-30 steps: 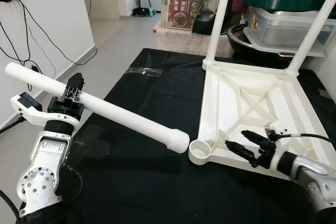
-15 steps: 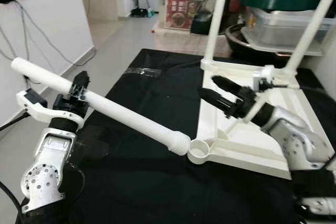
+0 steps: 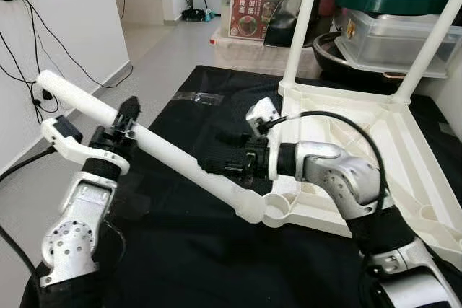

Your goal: Building children table

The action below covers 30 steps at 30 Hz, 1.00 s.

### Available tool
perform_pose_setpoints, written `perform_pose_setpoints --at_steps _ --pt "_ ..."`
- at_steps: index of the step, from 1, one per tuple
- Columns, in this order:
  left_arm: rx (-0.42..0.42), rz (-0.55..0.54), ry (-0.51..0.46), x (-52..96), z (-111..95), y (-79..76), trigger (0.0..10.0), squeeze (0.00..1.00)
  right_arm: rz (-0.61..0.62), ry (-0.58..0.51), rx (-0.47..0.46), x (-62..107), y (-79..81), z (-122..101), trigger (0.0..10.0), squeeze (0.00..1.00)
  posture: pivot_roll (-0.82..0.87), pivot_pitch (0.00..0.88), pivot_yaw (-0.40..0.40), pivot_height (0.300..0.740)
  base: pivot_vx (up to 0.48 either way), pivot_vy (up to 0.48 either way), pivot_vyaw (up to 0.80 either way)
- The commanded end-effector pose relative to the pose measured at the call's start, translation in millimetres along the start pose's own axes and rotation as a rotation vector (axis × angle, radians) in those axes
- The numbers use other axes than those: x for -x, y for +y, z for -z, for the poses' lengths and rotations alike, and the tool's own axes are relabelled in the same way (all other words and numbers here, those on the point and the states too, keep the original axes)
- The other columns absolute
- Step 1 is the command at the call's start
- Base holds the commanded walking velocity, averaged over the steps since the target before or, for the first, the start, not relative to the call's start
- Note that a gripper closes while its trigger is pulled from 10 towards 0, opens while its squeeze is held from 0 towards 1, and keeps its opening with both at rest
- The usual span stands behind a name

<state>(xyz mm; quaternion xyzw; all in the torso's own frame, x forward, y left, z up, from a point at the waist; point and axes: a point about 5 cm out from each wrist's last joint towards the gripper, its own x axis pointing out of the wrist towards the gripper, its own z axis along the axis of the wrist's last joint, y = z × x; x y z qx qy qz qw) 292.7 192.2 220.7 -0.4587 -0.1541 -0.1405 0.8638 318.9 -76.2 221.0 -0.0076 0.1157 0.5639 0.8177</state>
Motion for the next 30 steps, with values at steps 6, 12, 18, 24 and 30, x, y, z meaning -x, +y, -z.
perform_pose_setpoints --at_steps 6,12,18,24,30 --pt "-0.018 0.039 0.002 -1.3 2 -8.1 0.0 0.00 -0.034 0.053 0.004 -9.1 10.8 0 10.0 0.00 0.06 0.000 -0.041 0.740 0.000 0.000 0.00" --pt "-0.036 0.073 0.036 -6.6 10 -15.4 0.0 0.00 -0.049 0.204 0.053 -31.4 22.2 23 10.0 0.00 0.07 0.000 -0.043 0.740 0.000 0.000 0.00" --pt "-0.039 0.094 0.056 -8.2 16 -21.6 0.0 0.00 -0.046 0.279 0.085 -46.5 23.9 34 9.3 0.00 0.08 0.000 -0.047 0.740 0.000 0.000 0.00" --pt "-0.039 0.120 0.085 -8.5 25 -28.3 0.0 0.00 0.022 0.339 0.090 -61.5 19.0 47 1.7 0.00 0.09 0.000 -0.054 0.740 0.000 0.000 0.00" --pt "-0.050 0.123 0.103 -8.5 29 -29.9 0.0 0.00 0.021 0.373 0.095 -61.7 18.7 55 0.0 0.00 0.09 0.000 -0.057 0.740 0.000 0.000 0.00"
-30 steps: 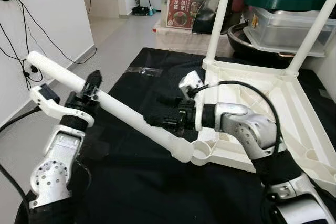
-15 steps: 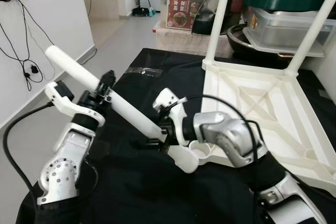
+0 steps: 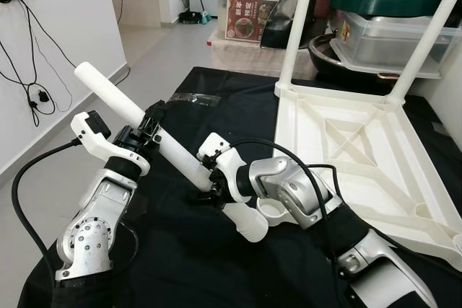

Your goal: Building children table

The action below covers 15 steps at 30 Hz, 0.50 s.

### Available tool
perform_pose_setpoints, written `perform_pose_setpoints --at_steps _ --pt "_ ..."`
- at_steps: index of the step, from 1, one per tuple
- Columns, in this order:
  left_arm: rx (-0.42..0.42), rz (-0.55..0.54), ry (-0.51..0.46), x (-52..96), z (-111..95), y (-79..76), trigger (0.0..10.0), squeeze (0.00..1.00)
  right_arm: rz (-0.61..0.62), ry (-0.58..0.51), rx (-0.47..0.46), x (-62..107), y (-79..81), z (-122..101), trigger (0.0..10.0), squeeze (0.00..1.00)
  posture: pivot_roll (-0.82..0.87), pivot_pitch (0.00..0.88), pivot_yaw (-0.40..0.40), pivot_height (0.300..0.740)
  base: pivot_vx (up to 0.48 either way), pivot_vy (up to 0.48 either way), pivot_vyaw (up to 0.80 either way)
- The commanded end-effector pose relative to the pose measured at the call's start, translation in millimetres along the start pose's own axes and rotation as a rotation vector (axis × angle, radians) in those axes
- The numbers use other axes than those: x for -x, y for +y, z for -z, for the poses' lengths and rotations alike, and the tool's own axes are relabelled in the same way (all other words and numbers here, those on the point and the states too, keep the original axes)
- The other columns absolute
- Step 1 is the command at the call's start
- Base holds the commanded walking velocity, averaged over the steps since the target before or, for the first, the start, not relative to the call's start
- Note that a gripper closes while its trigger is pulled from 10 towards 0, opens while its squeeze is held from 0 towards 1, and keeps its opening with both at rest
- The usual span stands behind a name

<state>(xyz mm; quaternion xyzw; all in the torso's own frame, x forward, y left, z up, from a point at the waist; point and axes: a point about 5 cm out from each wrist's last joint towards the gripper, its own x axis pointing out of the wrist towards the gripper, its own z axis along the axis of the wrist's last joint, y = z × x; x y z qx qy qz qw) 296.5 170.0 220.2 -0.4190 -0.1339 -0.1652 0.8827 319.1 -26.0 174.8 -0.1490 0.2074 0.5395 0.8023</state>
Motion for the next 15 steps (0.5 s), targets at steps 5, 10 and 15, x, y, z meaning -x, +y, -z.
perform_pose_setpoints --at_steps 5,10,15 --pt "0.010 0.087 0.038 -4.4 9 -19.3 0.0 0.00 -0.033 0.060 -0.021 -6.9 5.4 18 0.0 0.00 0.09 0.000 -0.056 0.740 0.000 0.000 0.00" --pt "-0.021 0.066 0.061 -4.7 13 -16.3 7.8 0.49 -0.021 0.043 -0.027 -1.5 0.9 15 0.0 0.00 0.08 0.000 -0.055 0.740 0.000 0.000 0.00" --pt "-0.008 0.136 0.062 -3.6 11 -20.0 10.0 1.00 0.027 -0.006 -0.049 10.9 -11.0 7 0.0 0.00 0.08 0.000 -0.055 0.740 0.000 0.000 0.00"
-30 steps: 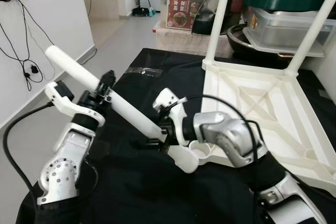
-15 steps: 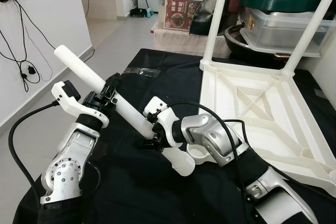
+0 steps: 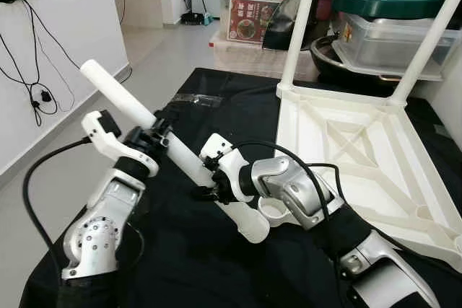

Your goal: Building children table

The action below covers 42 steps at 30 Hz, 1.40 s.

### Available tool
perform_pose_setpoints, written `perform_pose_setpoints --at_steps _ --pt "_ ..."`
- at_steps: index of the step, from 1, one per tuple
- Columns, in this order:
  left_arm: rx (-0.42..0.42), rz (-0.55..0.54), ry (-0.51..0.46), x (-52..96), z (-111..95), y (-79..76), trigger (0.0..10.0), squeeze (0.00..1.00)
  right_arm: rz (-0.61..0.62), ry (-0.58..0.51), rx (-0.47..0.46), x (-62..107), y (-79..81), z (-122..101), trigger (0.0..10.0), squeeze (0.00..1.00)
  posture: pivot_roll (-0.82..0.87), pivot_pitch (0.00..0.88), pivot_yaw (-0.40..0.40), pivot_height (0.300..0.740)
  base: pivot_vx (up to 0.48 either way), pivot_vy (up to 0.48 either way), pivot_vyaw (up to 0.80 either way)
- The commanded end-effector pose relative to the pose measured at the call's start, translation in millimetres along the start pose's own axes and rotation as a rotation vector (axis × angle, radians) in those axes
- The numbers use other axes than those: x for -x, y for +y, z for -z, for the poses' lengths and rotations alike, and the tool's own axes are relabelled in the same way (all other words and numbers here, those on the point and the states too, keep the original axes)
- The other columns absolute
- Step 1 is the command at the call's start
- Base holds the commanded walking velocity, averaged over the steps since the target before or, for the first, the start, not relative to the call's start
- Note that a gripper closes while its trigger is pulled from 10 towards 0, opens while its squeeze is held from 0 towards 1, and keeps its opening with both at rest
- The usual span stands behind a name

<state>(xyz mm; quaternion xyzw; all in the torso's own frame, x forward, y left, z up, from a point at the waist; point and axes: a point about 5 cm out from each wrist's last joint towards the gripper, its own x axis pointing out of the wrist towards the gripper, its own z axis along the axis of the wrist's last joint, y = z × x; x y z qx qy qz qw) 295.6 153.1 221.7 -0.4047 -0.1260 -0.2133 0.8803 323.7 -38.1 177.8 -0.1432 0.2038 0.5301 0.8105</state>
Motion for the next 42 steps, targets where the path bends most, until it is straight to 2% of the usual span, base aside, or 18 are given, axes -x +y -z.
perform_pose_setpoints --at_steps 1,5,9,10,11,16,17,19,20,23,25,27,32,34,35,37,39,42 --pt "-0.001 0.053 0.003 -1.5 -1 -8.4 10.0 1.00 0.004 0.007 -0.037 1.2 -2.3 5 0.0 0.00 0.08 0.000 -0.055 0.740 0.000 0.000 0.00" --pt "0.003 0.081 -0.002 0.3 -4 -11.1 10.0 1.00 0.019 -0.008 -0.052 5.9 -6.7 3 0.0 0.00 0.08 0.000 -0.057 0.740 0.000 0.000 0.00" --pt "0.030 0.177 0.019 11.6 -12 -21.3 10.0 0.96 0.078 -0.063 -0.119 26.7 -26.2 -1 0.0 0.00 0.09 0.000 -0.060 0.740 0.000 0.000 0.00" --pt "0.023 0.187 0.034 14.9 -13 -22.2 10.0 0.00 0.101 -0.083 -0.142 34.0 -32.7 -3 0.0 0.00 0.09 0.000 -0.060 0.740 0.000 0.000 0.00" --pt "0.023 0.187 0.034 14.9 -13 -22.2 10.0 0.00 0.101 -0.083 -0.142 34.0 -32.7 -3 0.0 0.00 0.09 0.000 -0.060 0.740 0.000 0.000 0.00" --pt "0.004 0.177 0.045 23.1 -18 -19.6 10.0 0.00 0.193 -0.150 -0.211 62.9 -55.2 -6 0.0 0.00 0.09 0.000 -0.062 0.740 0.000 0.000 0.00" --pt "0.004 0.177 0.045 23.1 -18 -19.6 10.0 0.00 0.193 -0.150 -0.211 62.9 -55.2 -6 0.0 0.00 0.09 0.000 -0.062 0.740 0.000 0.000 0.00" --pt "-0.013 0.165 0.059 26.9 -18 -17.1 10.0 0.00 0.239 -0.186 -0.245 80.2 -66.0 -9 0.0 0.00 0.09 0.000 -0.060 0.740 0.000 0.000 0.00" --pt "-0.013 0.165 0.059 26.9 -18 -17.1 10.0 0.00 0.239 -0.186 -0.245 80.2 -66.0 -9 0.0 0.00 0.09 0.000 -0.060 0.740 0.000 0.000 0.00" --pt "-0.049 0.149 0.110 34.0 -12 -12.7 10.0 0.00 0.263 -0.288 -0.307 105.9 -76.0 -23 0.0 0.00 0.08 0.000 -0.049 0.740 0.000 0.000 0.00" --pt "-0.056 0.143 0.124 35.5 -10 -11.7 10.0 0.00 0.258 -0.320 -0.323 111.1 -77.1 -28 0.0 0.00 0.08 0.000 -0.049 0.740 0.000 0.000 0.00" --pt "-0.080 0.114 0.155 37.7 -3 -6.7 10.0 0.00 0.288 -0.429 -0.358 123.0 -86.0 -43 0.0 0.00 0.08 0.000 -0.046 0.740 0.000 0.000 0.00" --pt "-0.092 0.103 0.169 38.7 -1 -4.9 10.0 0.00 0.304 -0.473 -0.377 127.0 -89.8 -48 0.0 0.00 0.08 0.000 -0.046 0.740 0.000 0.000 0.00" --pt "-0.123 0.072 0.209 44.2 2 0.2 10.0 0.00 0.379 -0.646 -0.435 138.6 -102.4 -66 0.0 0.00 0.09 0.000 -0.050 0.740 0.000 0.000 0.00" --pt "-0.123 0.072 0.209 44.2 2 0.2 10.0 0.00 0.379 -0.646 -0.435 138.6 -102.4 -66 0.0 0.00 0.09 0.000 -0.050 0.740 0.000 0.000 0.00" --pt "-0.160 0.028 0.247 49.6 5 7.2 10.0 0.00 0.438 -0.812 -0.515 146.8 -111.9 -80 0.0 0.00 0.10 0.000 -0.050 0.740 0.000 0.000 0.00" --pt "-0.160 0.028 0.247 49.6 5 7.2 10.0 0.00 0.438 -0.812 -0.515 146.8 -111.9 -80 0.0 0.00 0.10 0.000 -0.050 0.740 0.000 0.000 0.00" --pt "-0.321 -0.023 0.389 58.3 23 17.9 10.0 0.00 0.526 -0.992 -0.629 153.5 -120.0 -88 0.0 0.00 0.11 0.000 -0.050 0.740 0.000 0.000 0.00"
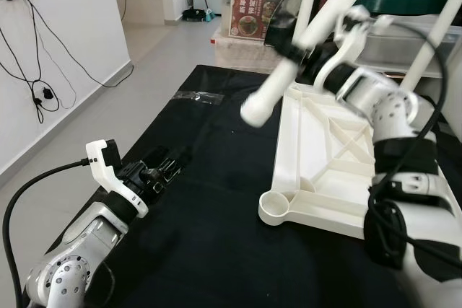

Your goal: Building children table

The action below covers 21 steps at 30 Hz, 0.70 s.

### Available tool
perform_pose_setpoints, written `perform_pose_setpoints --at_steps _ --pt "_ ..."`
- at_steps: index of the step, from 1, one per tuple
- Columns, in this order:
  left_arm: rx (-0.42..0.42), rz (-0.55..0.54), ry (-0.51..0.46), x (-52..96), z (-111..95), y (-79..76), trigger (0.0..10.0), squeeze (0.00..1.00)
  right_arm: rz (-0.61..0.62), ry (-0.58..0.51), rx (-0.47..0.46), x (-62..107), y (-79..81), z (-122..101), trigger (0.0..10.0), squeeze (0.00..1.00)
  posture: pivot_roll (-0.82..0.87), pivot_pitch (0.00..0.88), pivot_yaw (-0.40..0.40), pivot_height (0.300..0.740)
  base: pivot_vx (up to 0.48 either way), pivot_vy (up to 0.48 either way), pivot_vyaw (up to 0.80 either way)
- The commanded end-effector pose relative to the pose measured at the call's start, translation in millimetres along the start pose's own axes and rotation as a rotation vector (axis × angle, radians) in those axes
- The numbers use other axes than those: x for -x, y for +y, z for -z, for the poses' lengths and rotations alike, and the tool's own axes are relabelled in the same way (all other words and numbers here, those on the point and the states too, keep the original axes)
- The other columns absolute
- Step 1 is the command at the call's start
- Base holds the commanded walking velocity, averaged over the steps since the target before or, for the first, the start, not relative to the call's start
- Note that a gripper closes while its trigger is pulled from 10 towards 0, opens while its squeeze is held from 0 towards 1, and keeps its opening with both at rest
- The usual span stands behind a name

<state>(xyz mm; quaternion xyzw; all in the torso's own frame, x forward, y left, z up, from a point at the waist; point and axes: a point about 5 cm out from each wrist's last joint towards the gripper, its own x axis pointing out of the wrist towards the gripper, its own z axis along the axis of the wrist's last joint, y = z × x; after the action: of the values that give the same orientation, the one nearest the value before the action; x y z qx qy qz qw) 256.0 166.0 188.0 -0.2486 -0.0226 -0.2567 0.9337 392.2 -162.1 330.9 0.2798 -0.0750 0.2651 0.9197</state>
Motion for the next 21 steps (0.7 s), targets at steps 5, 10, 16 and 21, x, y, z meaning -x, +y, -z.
perform_pose_setpoints --at_steps 5,10,16,21 --pt "-0.149 -0.024 0.201 7.1 32 4.2 10.0 0.00 0.026 -0.122 -0.077 -1.0 -1.2 -8 0.0 0.00 0.10 0.000 -0.046 0.740 0.000 0.000 0.00" --pt "-0.142 -0.018 0.181 2.1 32 0.4 10.0 0.00 -0.069 -0.071 -0.040 -2.9 12.5 4 0.0 0.00 0.10 0.000 -0.048 0.740 0.000 0.000 0.00" --pt "-0.154 -0.021 0.182 1.2 33 0.8 10.0 0.00 -0.064 -0.065 -0.046 -3.4 11.7 8 0.0 0.00 0.10 0.000 -0.047 0.740 0.000 0.000 0.00" --pt "-0.217 -0.038 0.190 -0.2 35 3.4 10.0 0.00 -0.070 -0.046 -0.026 -3.5 16.0 20 0.0 0.00 0.10 0.000 -0.045 0.740 0.000 0.000 0.00"
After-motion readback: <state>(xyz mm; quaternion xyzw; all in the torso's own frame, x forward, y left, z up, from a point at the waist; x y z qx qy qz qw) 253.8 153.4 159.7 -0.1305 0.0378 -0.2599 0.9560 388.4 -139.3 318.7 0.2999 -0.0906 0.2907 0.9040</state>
